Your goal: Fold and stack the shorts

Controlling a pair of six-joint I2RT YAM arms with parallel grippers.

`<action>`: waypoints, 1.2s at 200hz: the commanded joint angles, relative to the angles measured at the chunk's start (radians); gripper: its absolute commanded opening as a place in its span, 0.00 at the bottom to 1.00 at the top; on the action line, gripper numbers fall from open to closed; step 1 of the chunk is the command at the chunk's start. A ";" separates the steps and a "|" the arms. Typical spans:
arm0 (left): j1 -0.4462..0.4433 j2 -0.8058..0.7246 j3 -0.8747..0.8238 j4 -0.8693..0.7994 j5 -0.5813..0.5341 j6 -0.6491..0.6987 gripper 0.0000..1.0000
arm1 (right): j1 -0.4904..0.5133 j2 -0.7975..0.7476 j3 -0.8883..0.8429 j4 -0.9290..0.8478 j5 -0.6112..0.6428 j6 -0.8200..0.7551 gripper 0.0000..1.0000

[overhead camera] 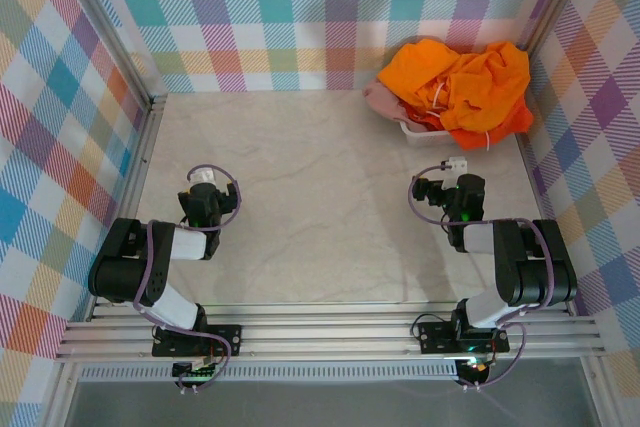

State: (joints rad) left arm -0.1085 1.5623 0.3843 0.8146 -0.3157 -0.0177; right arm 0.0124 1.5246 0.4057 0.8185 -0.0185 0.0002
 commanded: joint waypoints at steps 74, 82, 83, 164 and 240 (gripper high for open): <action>-0.016 -0.351 0.104 -0.401 -0.088 -0.053 1.00 | 0.023 -0.518 0.008 -0.507 -0.040 0.061 0.99; -0.016 -0.423 0.121 -0.478 -0.083 -0.083 1.00 | 0.030 -0.585 0.009 -0.560 -0.054 0.080 1.00; -0.017 -0.428 0.123 -0.490 -0.083 -0.089 1.00 | 0.031 -0.593 0.009 -0.567 -0.054 0.083 1.00; -0.016 -0.820 0.373 -1.049 0.455 -0.425 1.00 | 0.034 -0.434 0.656 -1.152 0.103 0.131 0.99; -0.020 -0.841 0.446 -1.305 0.742 -0.411 1.00 | 0.007 0.272 1.357 -1.485 0.270 0.099 0.96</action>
State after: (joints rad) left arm -0.1184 0.7464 0.8032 -0.3771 0.3145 -0.4171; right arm 0.0360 1.6749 1.6295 -0.4763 0.1806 0.0967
